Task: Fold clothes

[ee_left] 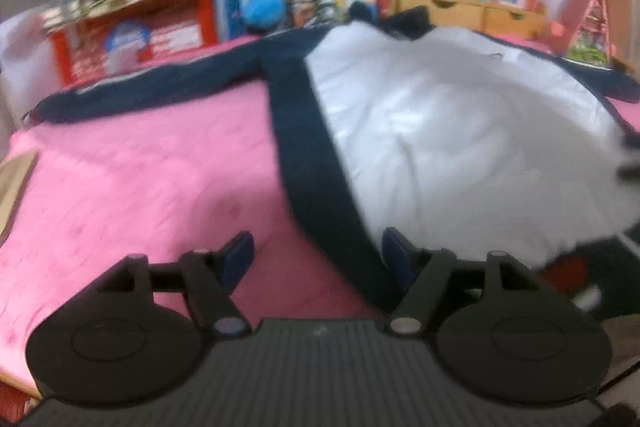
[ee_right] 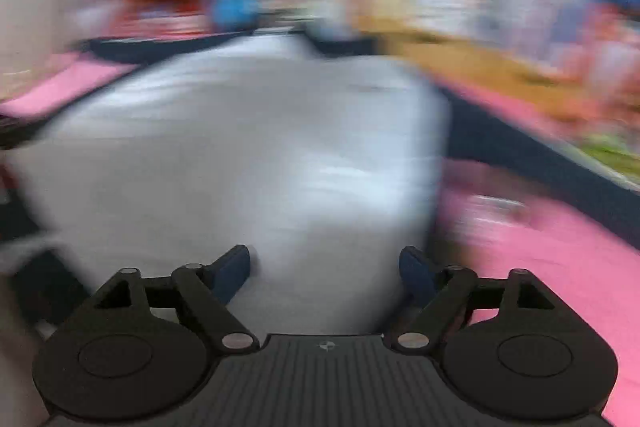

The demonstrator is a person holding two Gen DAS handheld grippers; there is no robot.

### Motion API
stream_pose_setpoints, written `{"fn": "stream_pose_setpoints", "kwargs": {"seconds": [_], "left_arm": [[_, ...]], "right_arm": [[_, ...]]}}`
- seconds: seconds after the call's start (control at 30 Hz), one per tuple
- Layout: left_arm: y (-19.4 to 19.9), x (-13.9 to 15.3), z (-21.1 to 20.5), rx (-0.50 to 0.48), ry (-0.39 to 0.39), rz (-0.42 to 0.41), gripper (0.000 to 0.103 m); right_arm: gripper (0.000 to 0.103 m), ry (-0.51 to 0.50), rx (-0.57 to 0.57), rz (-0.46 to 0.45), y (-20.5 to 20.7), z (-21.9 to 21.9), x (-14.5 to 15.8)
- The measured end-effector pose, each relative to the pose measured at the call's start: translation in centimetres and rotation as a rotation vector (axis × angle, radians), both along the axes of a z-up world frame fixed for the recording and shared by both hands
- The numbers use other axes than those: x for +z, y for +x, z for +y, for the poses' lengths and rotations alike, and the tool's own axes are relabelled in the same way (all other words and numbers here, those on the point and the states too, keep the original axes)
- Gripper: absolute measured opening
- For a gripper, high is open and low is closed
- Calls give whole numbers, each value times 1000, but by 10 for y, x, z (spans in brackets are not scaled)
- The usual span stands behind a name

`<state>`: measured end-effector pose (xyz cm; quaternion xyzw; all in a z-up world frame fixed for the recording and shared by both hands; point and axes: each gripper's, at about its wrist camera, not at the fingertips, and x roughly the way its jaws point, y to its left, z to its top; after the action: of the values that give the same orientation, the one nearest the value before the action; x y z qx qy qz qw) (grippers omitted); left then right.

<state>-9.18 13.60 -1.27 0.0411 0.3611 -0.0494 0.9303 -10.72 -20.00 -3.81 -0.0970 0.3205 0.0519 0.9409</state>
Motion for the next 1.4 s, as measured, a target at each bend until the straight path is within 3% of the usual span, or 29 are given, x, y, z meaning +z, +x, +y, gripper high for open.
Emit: {"fn": "stream_pose_setpoints", "kwargs": {"seconds": [0.07, 0.13, 0.23, 0.4, 0.47, 0.53, 0.6, 0.7, 0.73, 0.8, 0.83, 0.97, 1.03, 1.1, 1.17, 1.23, 1.3, 1.37, 1.4], "left_arm": [[-11, 6, 8, 21, -59, 6, 68], [-18, 14, 17, 38, -156, -4, 68], [-24, 22, 19, 24, -223, -37, 68], [-39, 33, -7, -136, -179, -56, 69], [-40, 35, -21, -192, -155, -91, 76], [-30, 37, -35, -204, -145, -134, 76], [-16, 35, -51, -236, -114, -125, 76], [-17, 16, -65, -323, 59, -54, 77], [-23, 12, -59, -344, 72, -49, 78], [-30, 13, -37, -358, 9, 19, 81], [-32, 12, -28, -345, 2, 73, 89], [-42, 16, -15, -302, 103, 134, 91], [-43, 28, -8, -280, 51, 94, 91], [-40, 40, -5, -276, -48, 43, 91], [-36, 50, -8, -291, -137, 0, 91], [-31, 54, -22, -334, -113, -25, 91], [-22, 54, -40, -380, -70, -44, 91], [-8, 52, -52, -383, -69, -57, 92], [1, 52, -54, -377, -82, -56, 92]], "right_arm": [[72, -92, -131, -36, -12, -17, 7], [72, -38, -137, -65, -24, -22, 18], [72, 67, -8, -124, -34, -1, 33], [73, 118, 347, -147, -39, 76, 36], [74, 114, 403, -152, -34, 101, 32], [74, 132, 377, -131, -18, 113, 26], [73, 157, 340, -105, -10, 114, 20], [74, 128, 311, -91, -16, 105, 7], [76, 104, 300, -88, -18, 92, 1], [81, 105, 224, -94, -23, 62, -10], [85, 111, 168, -82, -22, 45, -11], [86, 69, 21, -89, -20, 7, -6], [85, 15, -41, -94, -21, -2, -1], [85, 53, -49, -99, -30, -12, 7], [85, 105, -11, -101, -37, -13, 18], [87, 133, 64, -90, -45, -6, 27], [90, 147, 243, -34, -57, 9, 34], [99, 170, 411, 16, -68, 27, 33], [100, 122, 449, 25, -70, 37, 29]]}}
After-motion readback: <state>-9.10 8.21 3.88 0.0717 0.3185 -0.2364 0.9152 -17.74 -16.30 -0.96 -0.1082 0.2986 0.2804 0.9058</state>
